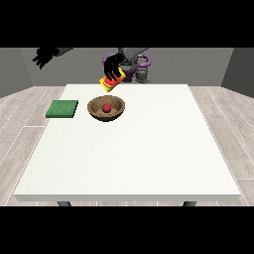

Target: Pick the cup and pour the ball into the bowl, then pick the bowl and place it on the pad

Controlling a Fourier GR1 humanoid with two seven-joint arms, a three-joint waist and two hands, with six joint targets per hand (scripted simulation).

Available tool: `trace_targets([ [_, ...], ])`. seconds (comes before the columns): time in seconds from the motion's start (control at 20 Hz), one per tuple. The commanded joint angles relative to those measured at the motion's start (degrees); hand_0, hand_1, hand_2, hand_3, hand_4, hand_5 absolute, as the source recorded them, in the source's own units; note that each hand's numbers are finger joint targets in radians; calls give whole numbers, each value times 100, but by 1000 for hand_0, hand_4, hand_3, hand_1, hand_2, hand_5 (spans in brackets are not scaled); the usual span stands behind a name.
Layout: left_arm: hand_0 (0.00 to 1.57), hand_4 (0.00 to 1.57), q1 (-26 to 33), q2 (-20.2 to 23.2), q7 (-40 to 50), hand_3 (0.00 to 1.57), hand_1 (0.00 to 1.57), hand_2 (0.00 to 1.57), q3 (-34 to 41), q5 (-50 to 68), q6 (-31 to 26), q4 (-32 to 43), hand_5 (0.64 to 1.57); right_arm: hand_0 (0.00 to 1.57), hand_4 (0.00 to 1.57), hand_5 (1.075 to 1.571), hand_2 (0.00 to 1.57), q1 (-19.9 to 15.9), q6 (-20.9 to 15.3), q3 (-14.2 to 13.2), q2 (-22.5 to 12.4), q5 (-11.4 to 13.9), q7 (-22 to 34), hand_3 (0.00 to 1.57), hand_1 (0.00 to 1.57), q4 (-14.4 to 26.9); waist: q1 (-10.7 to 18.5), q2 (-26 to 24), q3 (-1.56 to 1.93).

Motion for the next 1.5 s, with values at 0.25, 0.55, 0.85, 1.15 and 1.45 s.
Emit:
trace_targets([
  [0.25,748,1105,319,378,-426,1544,748,1571,838,545,651,-1083,1556,0,726,1546,0,72,-590,-209,-92,114,194,143,0,136,825,-310,-15],
  [0.55,635,1285,681,616,-1440,669,635,936,2848,2849,1348,-2132,1545,0,777,1559,0,103,-998,-249,136,233,-31,132,0,57,1550,-227,-73],
  [0.85,0,1092,583,538,-2108,0,0,0,4694,5355,776,-2944,1571,0,783,1555,0,60,-1248,-248,238,300,5,0,0,100,1845,147,-79],
  [1.15,0,1057,594,1306,-2706,0,0,0,5779,7215,-1058,-3158,1566,0,719,1566,0,201,-1756,-172,888,454,-504,0,0,188,2335,587,-24],
  [1.45,0,1046,414,2131,-2801,0,0,0,6349,7917,-1951,-3148,1555,0,741,1567,0,-277,-1736,-382,957,289,-1161,0,0,754,2447,1422,-3],
])
